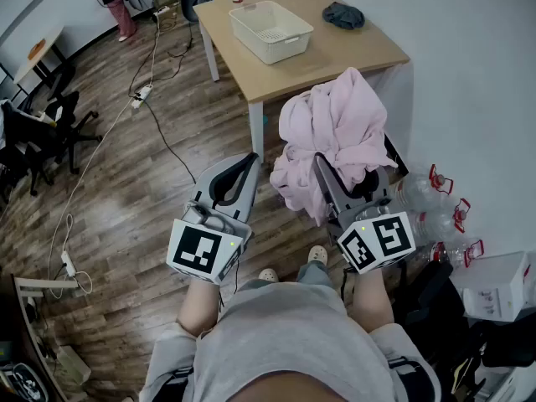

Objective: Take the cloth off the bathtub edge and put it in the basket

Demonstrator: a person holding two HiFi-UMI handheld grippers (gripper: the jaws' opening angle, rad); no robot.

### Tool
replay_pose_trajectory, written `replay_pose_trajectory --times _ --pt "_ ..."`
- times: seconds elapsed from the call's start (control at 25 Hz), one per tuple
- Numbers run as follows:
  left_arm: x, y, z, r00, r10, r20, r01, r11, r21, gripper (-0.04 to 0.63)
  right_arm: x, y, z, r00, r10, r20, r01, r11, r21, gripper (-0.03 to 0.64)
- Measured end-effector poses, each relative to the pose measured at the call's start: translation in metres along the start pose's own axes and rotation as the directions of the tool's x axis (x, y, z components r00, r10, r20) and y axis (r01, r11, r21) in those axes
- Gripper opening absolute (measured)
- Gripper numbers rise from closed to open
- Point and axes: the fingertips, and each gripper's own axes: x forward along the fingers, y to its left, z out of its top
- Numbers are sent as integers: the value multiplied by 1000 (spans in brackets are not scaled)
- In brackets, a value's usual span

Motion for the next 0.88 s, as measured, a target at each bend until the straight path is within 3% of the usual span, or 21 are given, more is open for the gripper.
replay_pose_trajectory --times 0.88 --pt "-18 -11 7 999 -11 42 11 1000 -7 -3 -24 18 7 1000 -2 19 3 1000 -15 272"
